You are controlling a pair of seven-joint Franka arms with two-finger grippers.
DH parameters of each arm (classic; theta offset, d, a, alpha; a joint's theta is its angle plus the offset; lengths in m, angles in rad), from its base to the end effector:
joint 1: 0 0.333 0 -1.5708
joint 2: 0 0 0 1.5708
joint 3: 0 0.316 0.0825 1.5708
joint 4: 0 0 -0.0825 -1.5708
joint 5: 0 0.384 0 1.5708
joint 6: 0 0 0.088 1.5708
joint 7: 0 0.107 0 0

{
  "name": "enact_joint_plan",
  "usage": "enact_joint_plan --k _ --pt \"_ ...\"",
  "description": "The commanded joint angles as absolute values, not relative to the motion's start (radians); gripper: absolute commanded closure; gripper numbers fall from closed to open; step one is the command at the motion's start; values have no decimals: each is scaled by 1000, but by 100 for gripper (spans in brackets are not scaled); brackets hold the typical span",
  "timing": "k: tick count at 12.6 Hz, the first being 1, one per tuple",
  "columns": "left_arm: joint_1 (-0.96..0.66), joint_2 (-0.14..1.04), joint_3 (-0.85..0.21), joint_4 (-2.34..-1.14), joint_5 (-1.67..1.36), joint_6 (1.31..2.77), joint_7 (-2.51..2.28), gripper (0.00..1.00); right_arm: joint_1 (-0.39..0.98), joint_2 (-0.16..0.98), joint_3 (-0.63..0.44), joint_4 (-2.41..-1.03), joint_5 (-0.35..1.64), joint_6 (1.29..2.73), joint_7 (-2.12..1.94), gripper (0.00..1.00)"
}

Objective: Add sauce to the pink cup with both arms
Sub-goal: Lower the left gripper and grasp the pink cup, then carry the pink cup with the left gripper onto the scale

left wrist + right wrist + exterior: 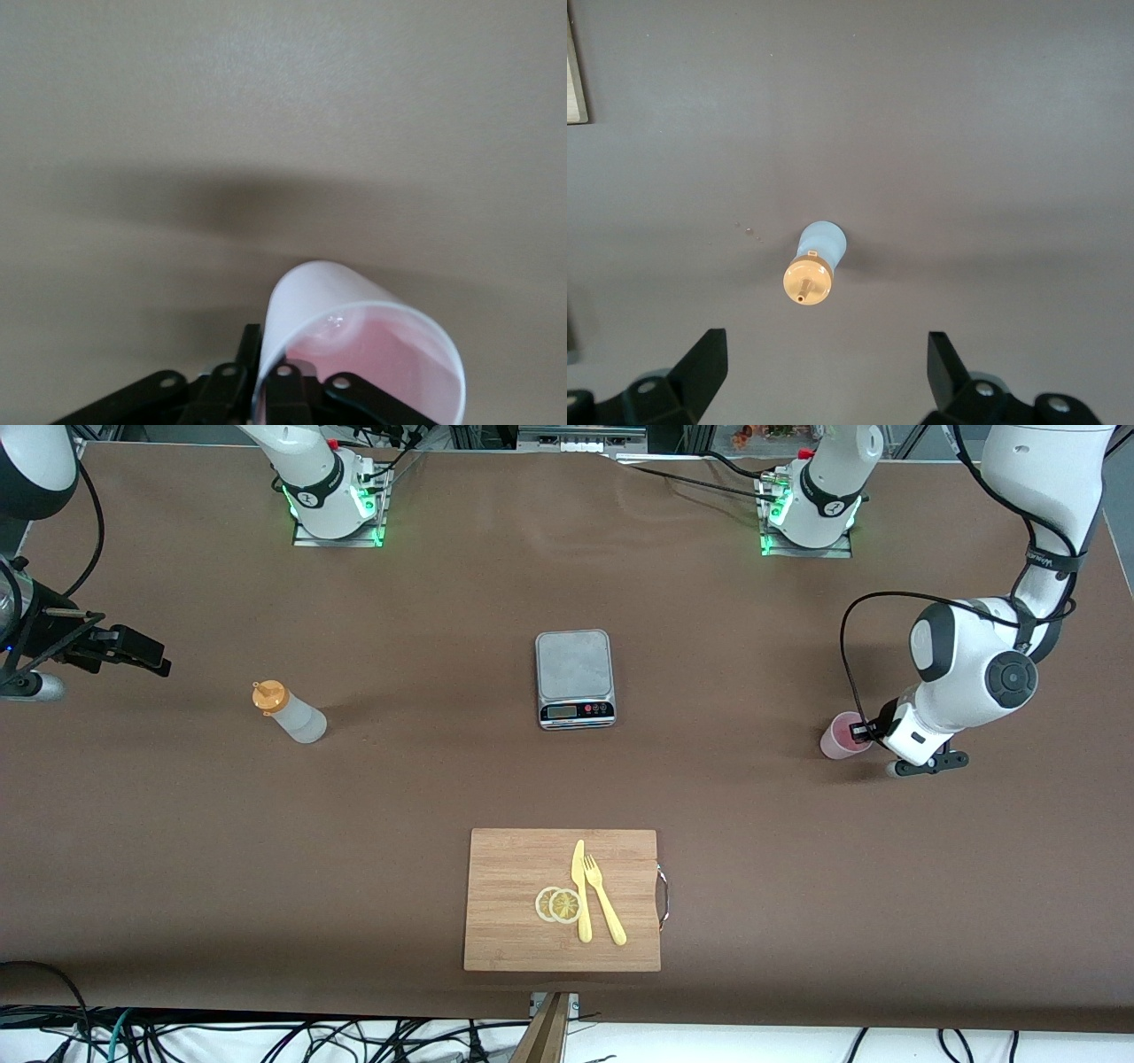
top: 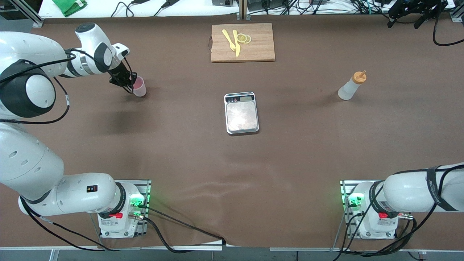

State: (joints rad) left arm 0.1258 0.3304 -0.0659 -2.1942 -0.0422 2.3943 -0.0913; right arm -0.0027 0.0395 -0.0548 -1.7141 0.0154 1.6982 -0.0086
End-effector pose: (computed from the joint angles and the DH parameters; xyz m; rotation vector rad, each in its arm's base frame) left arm 0.5425 0.0318 0.2225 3.0755 0.2871 -0.2021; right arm 0.5686 -0.0308 0.5451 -3.1245 0.0802 0.0858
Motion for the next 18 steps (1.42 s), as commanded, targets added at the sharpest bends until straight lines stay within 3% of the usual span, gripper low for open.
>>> enact_joint_plan --k 1,4,9,15,18 --pt "109 241 -69 -2180 -28 2300 -92 100 -9 44 -55 -1701 26 1683 -23 0" --pt "72 192 -80 -2131 -41 2214 -92 100 -9 44 -55 -1701 26 1683 -23 0" --pt "-119 160 -103 -2115 -181 2223 -97 100 -9 46 -55 -1706 26 1683 -21 0" --pt "-431 221 -118 -2053 -264 2289 -329 100 -9 48 -55 -1706 26 1683 -23 0" --pt "-579 317 -118 -1964 -258 2310 -536 100 -9 48 -55 -1704 26 1683 -23 0"
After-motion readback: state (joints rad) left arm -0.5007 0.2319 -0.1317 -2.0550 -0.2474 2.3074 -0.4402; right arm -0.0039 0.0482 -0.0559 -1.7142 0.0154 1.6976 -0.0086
